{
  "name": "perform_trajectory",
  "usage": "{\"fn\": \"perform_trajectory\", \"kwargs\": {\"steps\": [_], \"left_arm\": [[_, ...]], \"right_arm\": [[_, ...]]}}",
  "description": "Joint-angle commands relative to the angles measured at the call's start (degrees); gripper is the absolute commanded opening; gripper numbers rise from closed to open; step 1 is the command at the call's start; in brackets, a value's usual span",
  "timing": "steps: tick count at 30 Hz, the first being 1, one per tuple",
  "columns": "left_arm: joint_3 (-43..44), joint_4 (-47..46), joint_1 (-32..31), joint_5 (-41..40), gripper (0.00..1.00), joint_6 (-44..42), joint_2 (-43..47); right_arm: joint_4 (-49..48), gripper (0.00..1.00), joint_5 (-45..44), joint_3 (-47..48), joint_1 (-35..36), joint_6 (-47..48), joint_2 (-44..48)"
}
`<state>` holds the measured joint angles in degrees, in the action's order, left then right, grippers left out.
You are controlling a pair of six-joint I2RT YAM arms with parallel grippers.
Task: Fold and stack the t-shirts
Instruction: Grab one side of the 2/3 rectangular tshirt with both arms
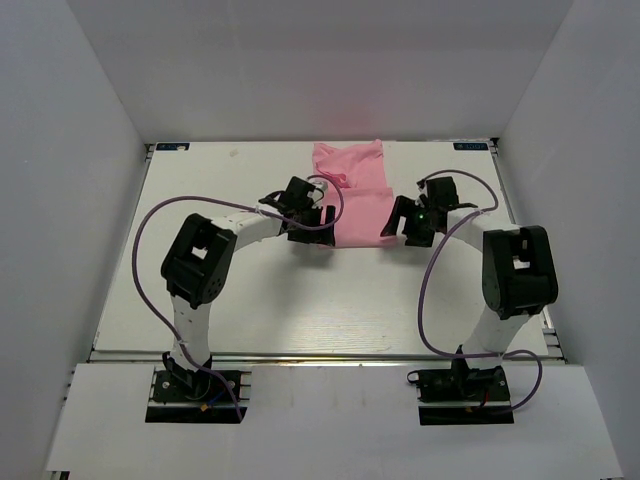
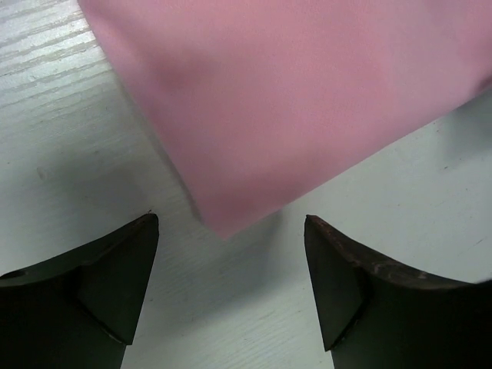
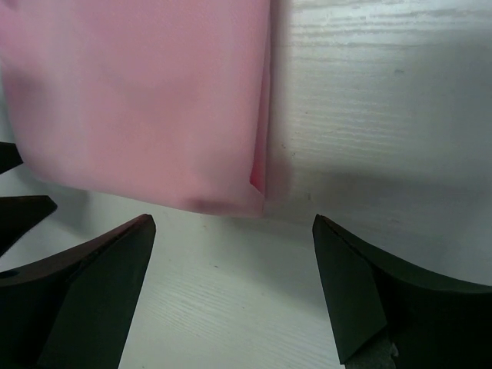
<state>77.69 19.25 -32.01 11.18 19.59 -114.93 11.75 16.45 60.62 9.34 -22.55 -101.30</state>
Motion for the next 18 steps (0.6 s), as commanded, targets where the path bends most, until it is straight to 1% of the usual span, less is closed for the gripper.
{"fn": "perform_trajectory", "kwargs": {"steps": [1, 2, 4, 5, 6, 7, 8, 9, 10, 11, 13, 15, 16, 17, 18], "left_arm": [[-1.92, -1.31, -0.25, 0.68, 0.86, 0.18, -0.29], [-2.45, -2.10, -0.25, 1.56, 0.84, 0.18, -0.29], [-2.98, -3.34, -0.25, 2.43, 0.76, 0.70, -0.90], [-2.98, -3.34, -0.25, 2.44, 0.74, 0.71, -0.91], [-2.46, -3.34, -0.25, 2.44, 0.63, 0.71, -1.43], [-2.46, -3.34, -0.25, 2.44, 0.58, 0.71, -1.43], [-2.46, -3.34, -0.25, 2.44, 0.53, 0.71, -1.95], [-2.46, -3.86, -0.25, 2.44, 0.42, 0.71, -1.96], [-2.98, -3.86, -0.25, 3.05, 0.40, 0.71, -1.96], [-3.59, -4.47, -0.25, 3.06, 0.36, 1.32, -1.96], [-4.12, -5.26, -0.25, 3.76, 0.28, 1.32, -1.96], [-4.13, -5.27, -0.25, 4.38, 0.21, 1.32, -1.43], [-4.13, -5.27, -0.25, 4.38, 0.10, 1.85, -1.43], [-4.65, -5.79, -0.25, 4.38, 0.02, 1.85, -0.74], [-4.65, -5.80, -0.25, 4.38, 0.00, 1.85, -0.73]], "right_arm": [[-1.46, 0.86, 0.34, -1.82, -0.12, -0.66, -0.57], [-2.60, 0.86, 0.51, -2.17, -0.38, -0.66, -1.09], [-3.39, 0.84, 0.87, -2.09, -0.12, -0.57, -1.62], [-3.49, 0.82, 1.22, -2.17, -0.20, -0.48, -2.32], [-3.57, 0.82, 1.65, -1.82, -0.20, -0.66, -3.02], [-3.92, 0.80, 2.18, -1.73, -0.29, -0.48, -3.38], [-4.01, 0.77, 2.36, -1.73, -0.29, -0.57, -3.82], [-4.27, 0.73, 2.54, -1.82, -0.12, -0.40, -4.00], [-4.89, 0.70, 2.71, -1.82, -0.20, -0.57, -4.00], [-4.98, 0.64, 3.50, -1.82, -0.29, -0.74, -4.08], [-5.07, 0.58, 4.03, -1.82, -0.12, -0.92, -4.61], [-4.98, 0.38, 5.26, -1.82, -0.12, -0.92, -4.53], [-5.68, 0.28, 5.26, -2.43, -0.12, -1.36, -4.26], [-6.21, 0.20, 5.35, -2.78, -0.12, -1.45, -3.91], [-6.56, 0.00, 5.61, -2.88, 0.06, -1.36, -3.74]]}}
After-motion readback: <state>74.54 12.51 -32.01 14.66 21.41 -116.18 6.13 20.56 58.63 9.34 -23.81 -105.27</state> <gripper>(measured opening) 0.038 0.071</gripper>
